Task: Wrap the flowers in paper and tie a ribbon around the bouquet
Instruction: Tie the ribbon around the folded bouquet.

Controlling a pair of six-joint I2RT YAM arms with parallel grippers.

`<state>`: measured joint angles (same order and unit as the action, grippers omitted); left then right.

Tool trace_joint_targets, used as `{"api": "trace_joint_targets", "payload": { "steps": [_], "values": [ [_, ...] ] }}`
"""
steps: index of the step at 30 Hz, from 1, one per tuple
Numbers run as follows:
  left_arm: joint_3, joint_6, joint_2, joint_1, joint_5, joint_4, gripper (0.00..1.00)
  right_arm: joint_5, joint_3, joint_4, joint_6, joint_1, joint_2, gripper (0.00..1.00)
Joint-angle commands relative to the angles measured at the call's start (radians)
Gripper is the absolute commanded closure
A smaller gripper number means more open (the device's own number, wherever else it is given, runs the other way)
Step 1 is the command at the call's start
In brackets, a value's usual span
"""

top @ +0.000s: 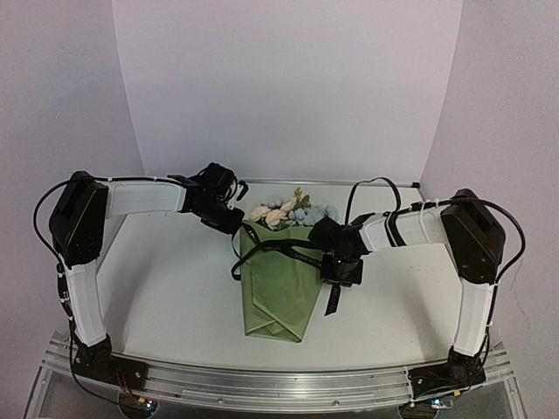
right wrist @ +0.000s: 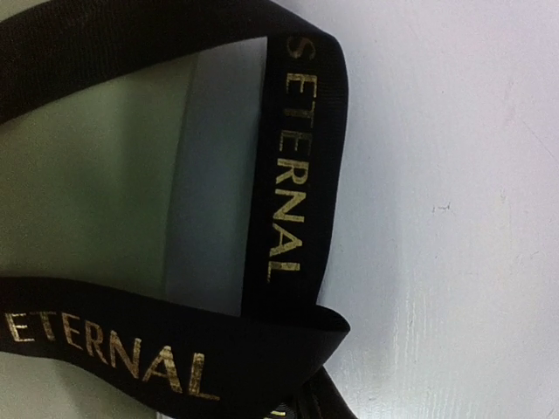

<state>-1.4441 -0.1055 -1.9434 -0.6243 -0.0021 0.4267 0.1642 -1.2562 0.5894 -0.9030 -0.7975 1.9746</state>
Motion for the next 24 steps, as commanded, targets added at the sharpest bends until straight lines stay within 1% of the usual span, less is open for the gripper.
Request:
{"api": "trace_joint_targets", "payload": {
  "steps": [1,4,6,8,14,15,18,20,24],
  "values": [
    [-0.032,0.001,0.034,0.007,-0.002,-0.007,1.0,-0.049,0.041,0.039,0.041,-0.005,-0.027,0.89],
    [-0.035,0.0,0.03,0.008,-0.005,-0.004,1.0,-0.1,0.039,0.033,0.073,-0.006,-0.034,0.89],
    [-0.038,-0.002,0.03,0.01,-0.007,-0.003,1.0,-0.128,0.048,0.019,0.093,-0.005,-0.041,0.86],
    [-0.04,-0.005,0.03,0.012,-0.008,-0.003,1.0,-0.141,0.06,0.008,0.109,-0.006,-0.048,0.84],
    [-0.042,-0.009,0.026,0.014,-0.01,-0.002,1.0,-0.156,0.079,0.006,0.146,-0.005,-0.068,0.84],
    [-0.043,-0.009,0.026,0.014,-0.01,-0.002,1.0,-0.158,0.081,0.006,0.151,-0.005,-0.071,0.83],
    [-0.047,-0.01,0.022,0.015,-0.007,0.0,1.0,-0.188,0.082,0.006,0.165,-0.006,-0.074,0.74],
    [-0.051,-0.01,0.019,0.015,-0.005,0.002,1.0,-0.192,0.085,0.006,0.168,-0.005,-0.074,0.72],
    [-0.056,-0.01,0.014,0.015,-0.003,0.003,1.0,-0.194,0.089,0.006,0.167,-0.005,-0.073,0.77]
  ]
}}
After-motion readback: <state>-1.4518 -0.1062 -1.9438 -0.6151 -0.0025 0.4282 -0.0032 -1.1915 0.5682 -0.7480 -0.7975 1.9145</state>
